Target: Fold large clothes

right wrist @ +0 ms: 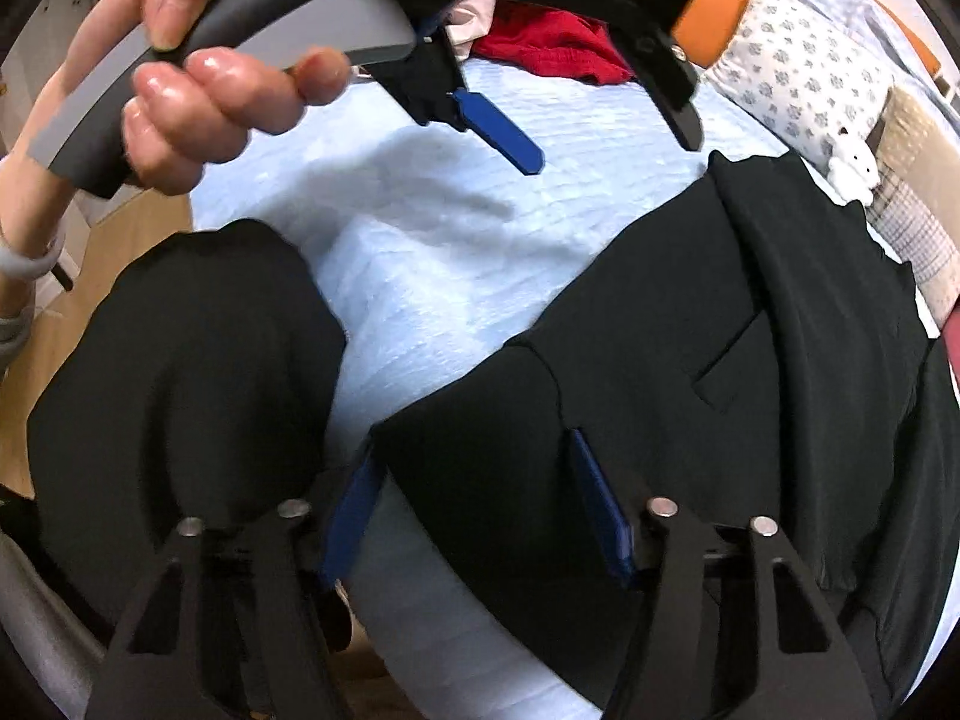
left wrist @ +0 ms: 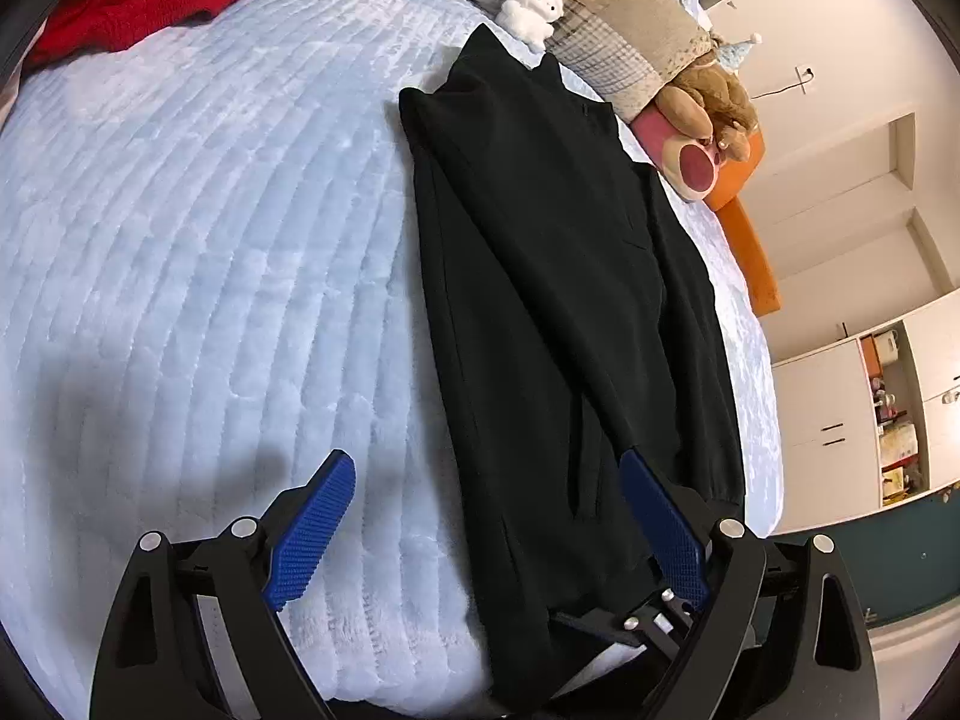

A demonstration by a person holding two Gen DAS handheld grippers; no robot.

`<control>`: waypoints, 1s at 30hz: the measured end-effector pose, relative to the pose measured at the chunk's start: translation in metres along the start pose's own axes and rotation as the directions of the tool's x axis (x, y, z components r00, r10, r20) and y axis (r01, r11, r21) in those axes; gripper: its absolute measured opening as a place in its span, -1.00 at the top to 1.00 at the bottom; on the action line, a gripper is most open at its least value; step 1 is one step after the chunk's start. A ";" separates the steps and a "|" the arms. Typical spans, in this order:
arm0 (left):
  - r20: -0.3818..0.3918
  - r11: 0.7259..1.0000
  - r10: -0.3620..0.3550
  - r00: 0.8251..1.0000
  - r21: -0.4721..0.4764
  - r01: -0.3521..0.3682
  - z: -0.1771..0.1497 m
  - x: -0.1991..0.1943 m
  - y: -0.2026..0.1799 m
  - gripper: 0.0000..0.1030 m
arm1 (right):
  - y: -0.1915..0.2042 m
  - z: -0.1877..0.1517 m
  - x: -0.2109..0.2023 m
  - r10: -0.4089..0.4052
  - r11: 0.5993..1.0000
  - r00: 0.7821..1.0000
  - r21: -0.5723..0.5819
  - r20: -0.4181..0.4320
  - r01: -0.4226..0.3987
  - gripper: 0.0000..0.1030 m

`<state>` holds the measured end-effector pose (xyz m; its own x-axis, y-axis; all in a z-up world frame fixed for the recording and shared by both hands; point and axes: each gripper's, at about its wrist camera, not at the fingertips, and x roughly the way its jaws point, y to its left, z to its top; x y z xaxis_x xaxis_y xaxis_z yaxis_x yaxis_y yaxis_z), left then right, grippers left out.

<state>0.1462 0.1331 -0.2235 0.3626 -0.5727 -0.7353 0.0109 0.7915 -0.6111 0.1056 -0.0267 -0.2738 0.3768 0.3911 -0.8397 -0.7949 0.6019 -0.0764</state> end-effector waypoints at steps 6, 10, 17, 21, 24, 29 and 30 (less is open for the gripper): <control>-0.010 1.000 -0.010 1.000 -0.007 0.010 0.014 0.004 0.000 -0.77 | -0.026 -0.004 -0.013 0.071 0.989 0.997 0.124 0.031 -0.075 0.78; -0.017 0.998 -0.058 0.998 -0.027 0.057 0.041 0.013 0.000 -0.77 | -0.049 -0.006 -0.040 0.160 0.959 0.979 0.214 0.125 -0.184 0.79; 0.027 0.983 -0.087 0.996 -0.162 0.091 0.133 0.055 0.023 -0.77 | -0.097 -0.018 -0.092 0.276 0.852 0.909 0.357 0.314 -0.382 0.78; 0.026 0.959 -0.100 0.995 -0.264 0.103 0.168 0.090 0.039 -0.76 | -0.117 -0.029 -0.116 0.285 0.809 0.868 0.383 0.407 -0.445 0.78; 0.089 0.934 -0.142 0.986 -0.318 0.163 0.179 0.104 0.043 -0.50 | -0.128 -0.036 -0.123 0.294 0.783 0.844 0.394 0.449 -0.482 0.78; 0.189 0.947 -0.074 0.979 -0.293 0.128 0.193 0.105 0.033 0.66 | -0.130 -0.048 -0.114 0.316 0.746 0.827 0.417 0.464 -0.519 0.78; 0.196 0.951 -0.069 0.978 -0.283 0.124 0.194 0.104 0.029 0.65 | -0.131 -0.049 -0.111 0.325 0.734 0.822 0.423 0.468 -0.531 0.78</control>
<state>0.3650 0.1377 -0.2606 0.5365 -0.5728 -0.6197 -0.2082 0.6218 -0.7550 0.1448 -0.1827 -0.1972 0.2734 0.8430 -0.4633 -0.5823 0.5284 0.6178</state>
